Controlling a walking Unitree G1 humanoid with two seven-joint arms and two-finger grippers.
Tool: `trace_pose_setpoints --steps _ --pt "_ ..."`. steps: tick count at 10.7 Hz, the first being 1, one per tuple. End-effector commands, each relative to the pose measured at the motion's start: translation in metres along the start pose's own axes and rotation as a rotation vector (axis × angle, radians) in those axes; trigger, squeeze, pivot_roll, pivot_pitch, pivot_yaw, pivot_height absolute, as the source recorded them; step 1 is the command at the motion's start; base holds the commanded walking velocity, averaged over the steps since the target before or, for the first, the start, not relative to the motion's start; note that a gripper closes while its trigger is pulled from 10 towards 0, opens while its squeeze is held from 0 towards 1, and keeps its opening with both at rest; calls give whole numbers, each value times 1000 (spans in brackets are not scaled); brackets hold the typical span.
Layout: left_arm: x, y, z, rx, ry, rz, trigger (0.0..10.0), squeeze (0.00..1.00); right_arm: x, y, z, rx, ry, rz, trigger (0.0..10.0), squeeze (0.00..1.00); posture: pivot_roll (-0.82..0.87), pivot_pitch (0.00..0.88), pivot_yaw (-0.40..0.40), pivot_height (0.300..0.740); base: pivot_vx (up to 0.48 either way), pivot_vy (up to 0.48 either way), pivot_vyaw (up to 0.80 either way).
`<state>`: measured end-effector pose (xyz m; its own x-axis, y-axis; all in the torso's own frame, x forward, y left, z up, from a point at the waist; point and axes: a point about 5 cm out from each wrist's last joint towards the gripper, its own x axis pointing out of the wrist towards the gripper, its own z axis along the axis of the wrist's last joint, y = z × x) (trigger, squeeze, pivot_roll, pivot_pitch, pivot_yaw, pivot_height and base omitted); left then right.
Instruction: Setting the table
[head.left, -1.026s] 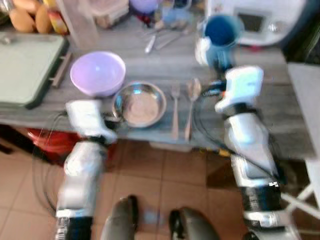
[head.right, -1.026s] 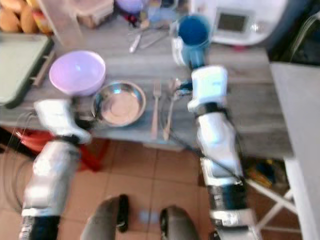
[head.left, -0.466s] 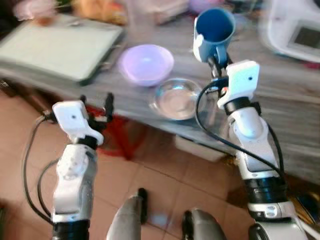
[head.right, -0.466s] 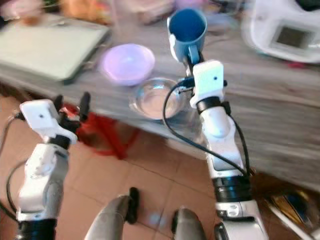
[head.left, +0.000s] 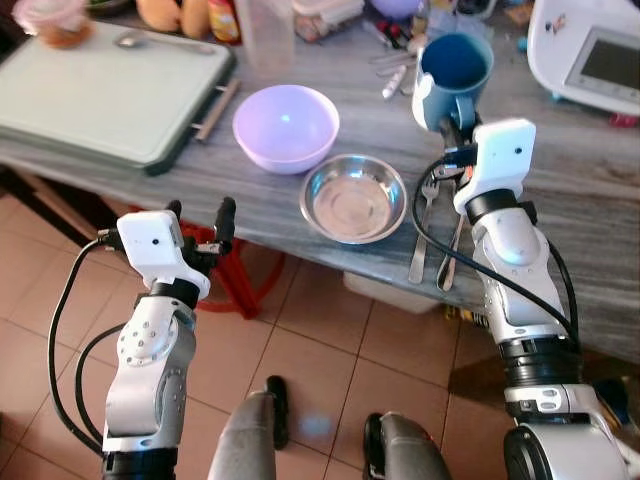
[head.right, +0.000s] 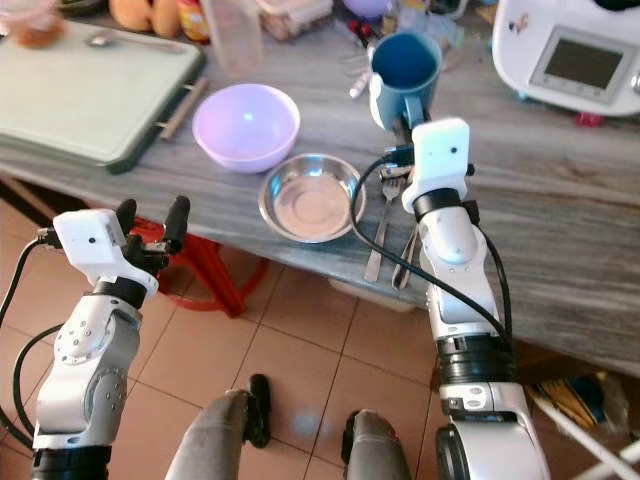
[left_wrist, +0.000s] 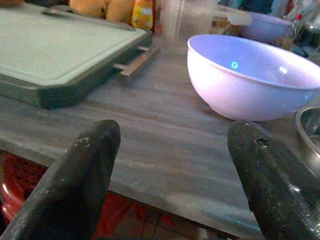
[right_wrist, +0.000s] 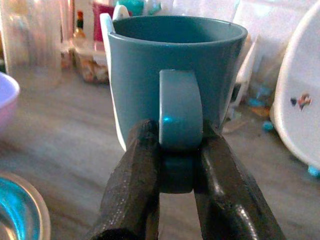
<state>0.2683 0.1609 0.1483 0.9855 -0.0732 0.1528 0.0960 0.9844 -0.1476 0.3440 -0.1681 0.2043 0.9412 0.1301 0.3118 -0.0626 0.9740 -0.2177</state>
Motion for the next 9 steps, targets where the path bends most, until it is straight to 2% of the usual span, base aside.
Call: trace_pose_setpoints --steps 1,5,9 --pt "-4 1 0 9 9 -1 10000 0 2 0 0 26 -6 7 10000 0 -5 247 23 740 0 0 0" --pt "-8 3 0 23 24 2 10000 0 3 19 -9 89 16 111 10000 0 8 273 22 740 0 0 0" --pt "-8 2 0 23 34 -4 10000 0 -2 21 -18 100 50 110 10000 0 9 273 28 740 0 0 0"
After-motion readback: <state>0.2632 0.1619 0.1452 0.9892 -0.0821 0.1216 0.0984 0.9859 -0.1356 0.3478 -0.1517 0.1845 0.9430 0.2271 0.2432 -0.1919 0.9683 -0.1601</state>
